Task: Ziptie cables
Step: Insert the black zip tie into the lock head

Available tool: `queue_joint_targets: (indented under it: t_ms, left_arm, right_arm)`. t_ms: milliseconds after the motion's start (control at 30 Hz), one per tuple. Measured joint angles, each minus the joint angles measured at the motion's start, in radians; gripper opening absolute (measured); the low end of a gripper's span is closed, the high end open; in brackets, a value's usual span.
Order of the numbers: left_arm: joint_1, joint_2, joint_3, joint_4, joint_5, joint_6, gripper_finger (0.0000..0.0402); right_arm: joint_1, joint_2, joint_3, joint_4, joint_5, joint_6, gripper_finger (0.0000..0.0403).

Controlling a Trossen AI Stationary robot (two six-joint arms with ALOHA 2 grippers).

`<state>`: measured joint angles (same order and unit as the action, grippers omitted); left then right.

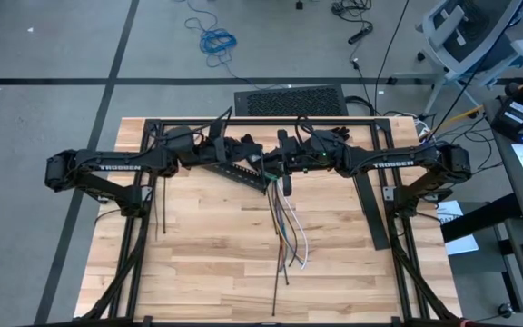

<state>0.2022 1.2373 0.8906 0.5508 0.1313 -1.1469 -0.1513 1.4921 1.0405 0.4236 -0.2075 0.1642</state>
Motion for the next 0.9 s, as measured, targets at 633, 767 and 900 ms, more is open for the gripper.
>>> queue_joint_targets:
  t_ms: [633, 767, 900]
  left_arm:
    - [-0.006, 0.02, 0.0, -0.019, 0.004, -0.011, 0.0193]
    - [-0.006, 0.021, 0.0, -0.009, 0.025, -0.051, 0.0193]
    - [-0.006, 0.021, 0.0, -0.011, 0.027, -0.05, 0.0192]
  right_arm:
    - [0.0, 0.0, 0.0, 0.013, -0.002, 0.0, 0.0]
    - [0.0, 0.0, 0.0, 0.008, -0.003, 0.0, 0.0]
    - [0.0, 0.0, 0.0, 0.008, -0.004, 0.0, 0.0]
